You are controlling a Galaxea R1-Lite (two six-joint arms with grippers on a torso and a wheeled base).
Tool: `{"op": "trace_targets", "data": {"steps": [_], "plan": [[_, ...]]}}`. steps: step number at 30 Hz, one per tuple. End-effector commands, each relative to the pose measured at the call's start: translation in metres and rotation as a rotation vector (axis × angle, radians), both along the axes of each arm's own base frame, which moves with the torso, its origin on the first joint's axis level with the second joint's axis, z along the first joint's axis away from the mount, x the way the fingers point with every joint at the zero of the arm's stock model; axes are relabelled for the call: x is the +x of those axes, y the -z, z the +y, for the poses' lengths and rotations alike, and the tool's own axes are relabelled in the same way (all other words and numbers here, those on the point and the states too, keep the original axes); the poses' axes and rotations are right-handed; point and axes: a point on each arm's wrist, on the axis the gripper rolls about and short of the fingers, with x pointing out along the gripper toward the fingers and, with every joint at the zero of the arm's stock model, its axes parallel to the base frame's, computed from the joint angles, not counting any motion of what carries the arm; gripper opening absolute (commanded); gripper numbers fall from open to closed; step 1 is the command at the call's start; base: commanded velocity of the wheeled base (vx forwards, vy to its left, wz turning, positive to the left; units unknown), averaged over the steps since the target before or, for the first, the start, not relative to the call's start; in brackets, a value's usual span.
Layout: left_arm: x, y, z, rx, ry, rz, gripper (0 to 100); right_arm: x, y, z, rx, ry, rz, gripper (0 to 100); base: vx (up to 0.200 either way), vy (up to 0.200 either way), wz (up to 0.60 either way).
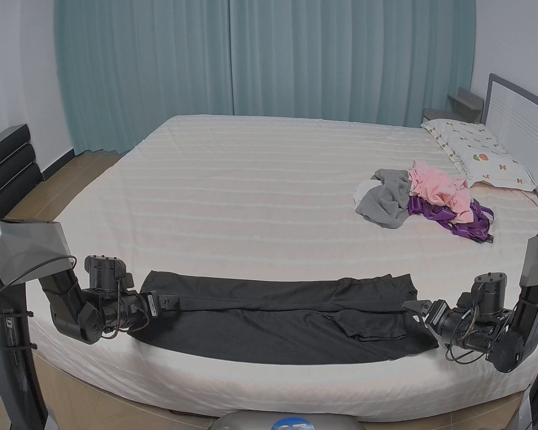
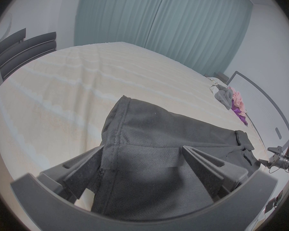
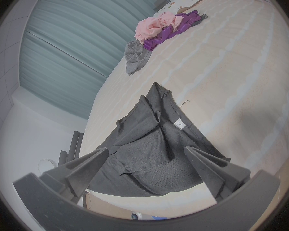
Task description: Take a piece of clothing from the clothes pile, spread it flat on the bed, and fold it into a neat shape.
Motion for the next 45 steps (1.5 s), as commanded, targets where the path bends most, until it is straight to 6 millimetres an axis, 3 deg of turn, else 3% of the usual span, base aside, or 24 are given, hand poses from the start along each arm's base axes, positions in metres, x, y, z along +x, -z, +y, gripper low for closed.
{"op": "trace_targets", "data": {"steps": [1, 6, 7, 20, 27, 36, 45], "plan": [[-0.001, 0.004, -0.001, 0.001, 0.003, 0.015, 100, 0.0, 0.0, 0.0, 0.001, 0.0, -0.002, 100, 0.0, 0.0, 0.0], [0.001, 0.004, -0.001, -0.012, 0.007, 0.014, 100, 0.0, 0.0, 0.0, 0.0, 0.0, 0.0, 100, 0.0, 0.0, 0.0], [0.001, 0.004, -0.001, -0.015, 0.005, 0.013, 0, 0.0, 0.0, 0.0, 0.0, 0.0, 0.001, 100, 0.0, 0.0, 0.0], [-0.002, 0.0, -0.003, -0.015, 0.008, 0.005, 0, 0.001, 0.0, -0.001, 0.002, 0.004, -0.002, 100, 0.0, 0.0, 0.0], [-0.001, -0.016, -0.002, -0.012, 0.0, -0.043, 0, 0.001, -0.001, -0.003, 0.002, 0.011, -0.006, 100, 0.0, 0.0, 0.0], [0.0, -0.014, -0.002, -0.013, -0.001, -0.036, 0, 0.001, -0.001, -0.003, 0.002, 0.011, -0.006, 100, 0.0, 0.0, 0.0], [0.005, -0.017, -0.003, -0.029, -0.013, -0.055, 0, 0.001, -0.001, -0.002, 0.002, 0.008, -0.006, 100, -0.133, 0.0, 0.0]]}}
